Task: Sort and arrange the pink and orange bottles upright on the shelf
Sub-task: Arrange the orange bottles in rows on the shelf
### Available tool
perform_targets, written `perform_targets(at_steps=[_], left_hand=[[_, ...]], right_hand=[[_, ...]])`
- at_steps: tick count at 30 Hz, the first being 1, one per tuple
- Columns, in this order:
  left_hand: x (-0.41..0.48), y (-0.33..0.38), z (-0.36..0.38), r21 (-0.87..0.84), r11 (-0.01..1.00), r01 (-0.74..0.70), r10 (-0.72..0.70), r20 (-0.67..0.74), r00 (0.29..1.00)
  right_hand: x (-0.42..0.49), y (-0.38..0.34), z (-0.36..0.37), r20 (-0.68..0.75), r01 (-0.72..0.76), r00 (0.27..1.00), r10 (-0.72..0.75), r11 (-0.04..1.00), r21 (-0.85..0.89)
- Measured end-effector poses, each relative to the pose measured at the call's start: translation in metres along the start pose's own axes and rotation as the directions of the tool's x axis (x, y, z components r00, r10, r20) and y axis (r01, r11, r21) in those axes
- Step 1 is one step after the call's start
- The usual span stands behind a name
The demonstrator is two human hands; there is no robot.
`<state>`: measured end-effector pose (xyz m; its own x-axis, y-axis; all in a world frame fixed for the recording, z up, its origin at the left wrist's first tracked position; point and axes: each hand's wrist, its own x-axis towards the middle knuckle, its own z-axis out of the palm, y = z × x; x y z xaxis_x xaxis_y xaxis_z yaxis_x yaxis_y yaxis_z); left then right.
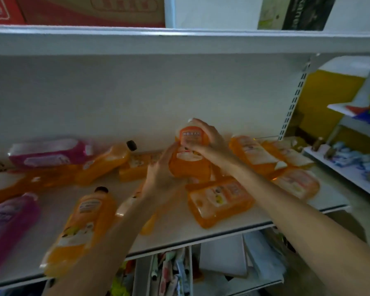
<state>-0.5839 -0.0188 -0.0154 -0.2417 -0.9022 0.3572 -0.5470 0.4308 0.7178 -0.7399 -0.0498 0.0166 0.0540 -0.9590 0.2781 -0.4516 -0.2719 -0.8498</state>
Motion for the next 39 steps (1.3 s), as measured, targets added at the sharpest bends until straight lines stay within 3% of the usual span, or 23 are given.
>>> perform_targets(at_steps=[3, 7, 8, 10, 12, 17, 22, 24, 28, 30, 36, 39], left_hand=[[0.014, 0.007, 0.032, -0.013, 1.0, 0.012, -0.011, 0.058, 0.998], [0.03, 0.012, 0.066, 0.059, 0.997, 0.054, -0.059, 0.073, 0.996], [0.032, 0.011, 0.071, 0.069, 0.994, 0.082, -0.088, 0.089, 0.992], [0.036, 0.009, 0.08, 0.076, 0.986, 0.147, -0.155, 0.12, 0.981], [0.04, 0.007, 0.087, 0.116, 0.974, 0.195, -0.209, 0.128, 0.969], [0.038, 0.01, 0.085, 0.199, 0.967, 0.158, -0.181, 0.101, 0.978], [0.023, 0.008, 0.043, 0.154, 0.981, 0.119, -0.132, 0.078, 0.988], [0.009, -0.003, 0.018, 0.117, 0.982, 0.145, -0.145, -0.011, 0.989], [-0.036, -0.022, -0.038, 0.171, 0.977, 0.127, -0.079, -0.263, 0.962], [-0.059, -0.032, -0.067, 0.191, 0.962, 0.193, -0.116, -0.351, 0.929], [-0.106, -0.084, -0.14, 0.358, 0.868, 0.343, -0.158, -0.455, 0.876], [-0.122, -0.107, -0.174, 0.318, 0.833, 0.452, -0.278, -0.466, 0.84]], right_hand=[[0.001, 0.026, -0.033, -0.062, -0.028, 0.998, 0.018, 0.986, -0.167], [0.009, 0.044, -0.062, 0.019, -0.022, 0.999, 0.031, 0.941, -0.337], [0.011, 0.048, -0.068, 0.073, -0.031, 0.995, 0.069, 0.903, -0.43], [0.017, 0.057, -0.073, 0.16, 0.009, 0.977, 0.142, 0.72, -0.694], [0.022, 0.065, -0.07, 0.167, 0.042, 0.974, 0.152, 0.603, -0.797], [0.033, 0.063, -0.064, 0.17, 0.01, 0.968, 0.183, 0.651, -0.759], [0.032, 0.041, -0.037, 0.06, 0.225, 0.973, -0.224, 0.851, -0.475], [0.032, 0.025, -0.011, 0.07, 0.286, 0.958, -0.279, 0.889, -0.359], [0.032, 0.001, 0.059, 0.184, 0.346, 0.934, -0.307, 0.907, -0.241], [0.029, -0.013, 0.091, 0.22, 0.366, 0.92, -0.323, 0.91, -0.195], [0.021, -0.053, 0.179, 0.376, 0.443, 0.855, -0.356, 0.879, -0.175], [0.021, -0.072, 0.221, 0.409, 0.463, 0.834, -0.37, 0.872, -0.156]])
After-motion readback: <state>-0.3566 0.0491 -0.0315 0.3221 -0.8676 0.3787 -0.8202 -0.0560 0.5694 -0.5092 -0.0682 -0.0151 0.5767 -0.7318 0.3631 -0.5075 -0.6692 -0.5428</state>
